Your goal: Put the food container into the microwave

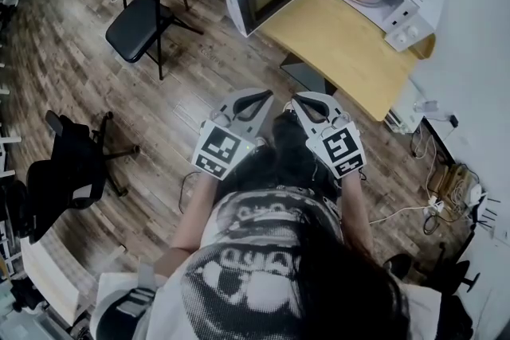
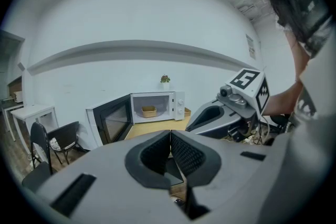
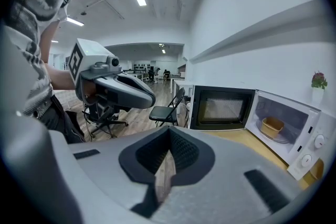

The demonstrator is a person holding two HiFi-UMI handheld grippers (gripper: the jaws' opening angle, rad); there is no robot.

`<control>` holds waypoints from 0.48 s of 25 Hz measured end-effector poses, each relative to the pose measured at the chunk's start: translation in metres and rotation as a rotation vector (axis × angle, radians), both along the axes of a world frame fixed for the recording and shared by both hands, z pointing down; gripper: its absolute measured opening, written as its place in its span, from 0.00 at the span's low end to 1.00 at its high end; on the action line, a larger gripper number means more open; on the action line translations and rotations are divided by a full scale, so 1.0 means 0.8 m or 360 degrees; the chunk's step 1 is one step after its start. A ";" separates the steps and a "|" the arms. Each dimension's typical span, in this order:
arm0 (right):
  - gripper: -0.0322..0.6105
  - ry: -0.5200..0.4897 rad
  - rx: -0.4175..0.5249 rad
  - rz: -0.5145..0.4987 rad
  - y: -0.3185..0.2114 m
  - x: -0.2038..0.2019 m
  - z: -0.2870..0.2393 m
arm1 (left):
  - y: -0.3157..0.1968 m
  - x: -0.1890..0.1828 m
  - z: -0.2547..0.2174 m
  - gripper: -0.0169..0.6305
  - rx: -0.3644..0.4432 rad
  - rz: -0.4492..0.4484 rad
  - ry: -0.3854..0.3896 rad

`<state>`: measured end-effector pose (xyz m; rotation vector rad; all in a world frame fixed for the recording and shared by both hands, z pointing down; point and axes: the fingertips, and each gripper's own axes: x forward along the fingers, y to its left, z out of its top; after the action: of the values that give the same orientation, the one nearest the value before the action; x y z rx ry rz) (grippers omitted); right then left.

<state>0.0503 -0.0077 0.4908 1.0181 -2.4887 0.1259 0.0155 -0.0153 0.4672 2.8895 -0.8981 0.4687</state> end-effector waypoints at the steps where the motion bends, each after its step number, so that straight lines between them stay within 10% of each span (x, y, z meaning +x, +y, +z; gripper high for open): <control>1: 0.06 -0.0002 0.0000 0.0001 0.001 0.000 -0.001 | 0.001 0.000 -0.001 0.03 0.0002 0.0001 0.0001; 12: 0.06 -0.0033 -0.0007 0.0050 0.006 0.022 -0.001 | 0.010 0.019 -0.003 0.03 0.0021 0.0063 0.0000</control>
<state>0.0680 -0.0030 0.4898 1.0596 -2.4905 0.1524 0.0309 -0.0074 0.4649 2.9246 -0.8484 0.4679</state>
